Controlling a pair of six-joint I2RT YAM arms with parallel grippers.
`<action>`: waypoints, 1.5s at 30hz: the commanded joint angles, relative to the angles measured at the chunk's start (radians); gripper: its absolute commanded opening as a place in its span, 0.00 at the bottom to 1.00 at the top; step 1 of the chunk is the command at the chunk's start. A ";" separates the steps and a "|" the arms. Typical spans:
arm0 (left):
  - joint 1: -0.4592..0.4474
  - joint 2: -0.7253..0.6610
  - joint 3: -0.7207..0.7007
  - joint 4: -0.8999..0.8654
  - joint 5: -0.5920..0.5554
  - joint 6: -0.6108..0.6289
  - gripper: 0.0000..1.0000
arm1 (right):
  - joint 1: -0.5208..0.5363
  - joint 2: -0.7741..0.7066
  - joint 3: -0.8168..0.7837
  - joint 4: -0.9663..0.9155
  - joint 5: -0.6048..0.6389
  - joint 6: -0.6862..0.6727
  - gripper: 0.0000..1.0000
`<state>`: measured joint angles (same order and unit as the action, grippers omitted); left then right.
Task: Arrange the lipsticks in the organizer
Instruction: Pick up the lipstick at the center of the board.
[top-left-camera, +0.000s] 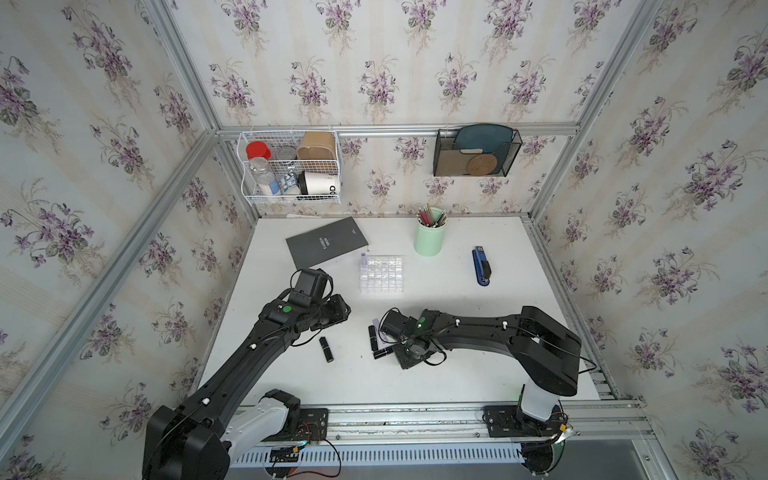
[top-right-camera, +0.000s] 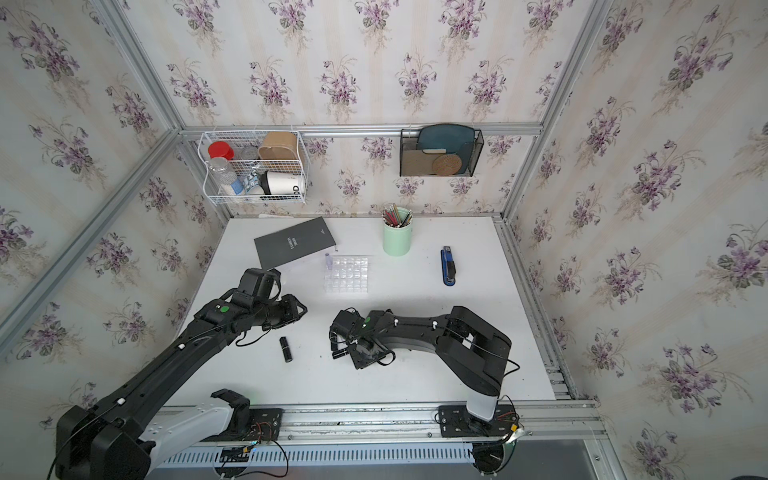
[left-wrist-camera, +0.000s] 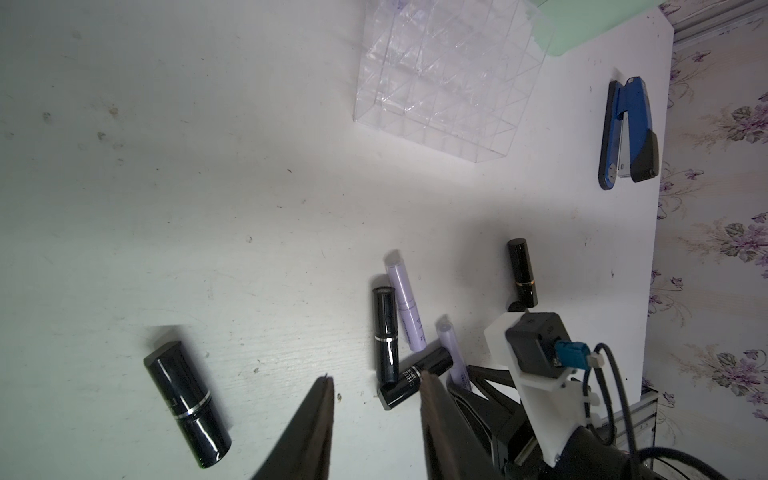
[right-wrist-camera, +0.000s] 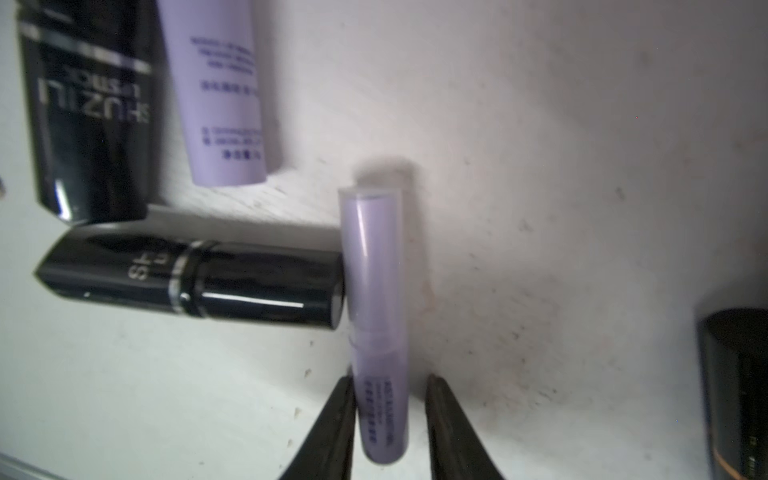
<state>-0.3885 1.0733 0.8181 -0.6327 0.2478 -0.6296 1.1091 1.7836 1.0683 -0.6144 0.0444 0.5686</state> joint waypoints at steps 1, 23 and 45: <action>-0.003 -0.001 0.009 0.024 0.017 0.011 0.39 | -0.013 0.009 -0.001 0.015 0.026 -0.004 0.33; -0.115 -0.071 -0.062 0.148 0.324 0.049 0.30 | -0.243 -0.252 -0.028 0.245 -0.166 0.129 0.18; -0.204 0.025 -0.040 0.448 0.362 0.100 0.42 | -0.285 -0.366 -0.150 0.777 -0.501 0.436 0.19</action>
<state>-0.6014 1.0897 0.7597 -0.2218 0.6056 -0.5663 0.8246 1.4246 0.9241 0.1165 -0.4168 0.9928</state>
